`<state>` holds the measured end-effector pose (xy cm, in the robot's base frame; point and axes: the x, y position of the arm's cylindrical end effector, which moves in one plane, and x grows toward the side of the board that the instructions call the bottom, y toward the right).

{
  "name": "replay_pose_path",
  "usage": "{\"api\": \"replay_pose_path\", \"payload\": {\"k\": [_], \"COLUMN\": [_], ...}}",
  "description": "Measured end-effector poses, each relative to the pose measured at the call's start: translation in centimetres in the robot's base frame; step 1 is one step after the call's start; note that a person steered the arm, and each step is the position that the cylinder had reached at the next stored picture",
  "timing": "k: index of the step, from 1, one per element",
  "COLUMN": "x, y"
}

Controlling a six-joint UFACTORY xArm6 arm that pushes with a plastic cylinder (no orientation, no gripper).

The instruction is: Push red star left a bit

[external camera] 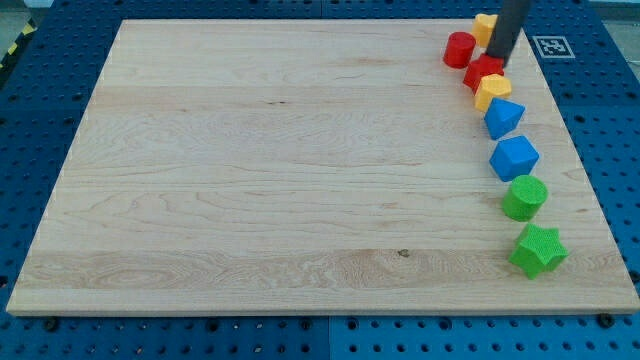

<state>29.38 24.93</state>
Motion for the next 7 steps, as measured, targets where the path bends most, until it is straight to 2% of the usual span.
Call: {"api": "replay_pose_path", "payload": {"k": [1, 2, 3, 5, 7], "x": [0.5, 2.3, 4.3, 4.4, 4.4], "y": [5.0, 6.3, 4.5, 1.4, 1.3]}}
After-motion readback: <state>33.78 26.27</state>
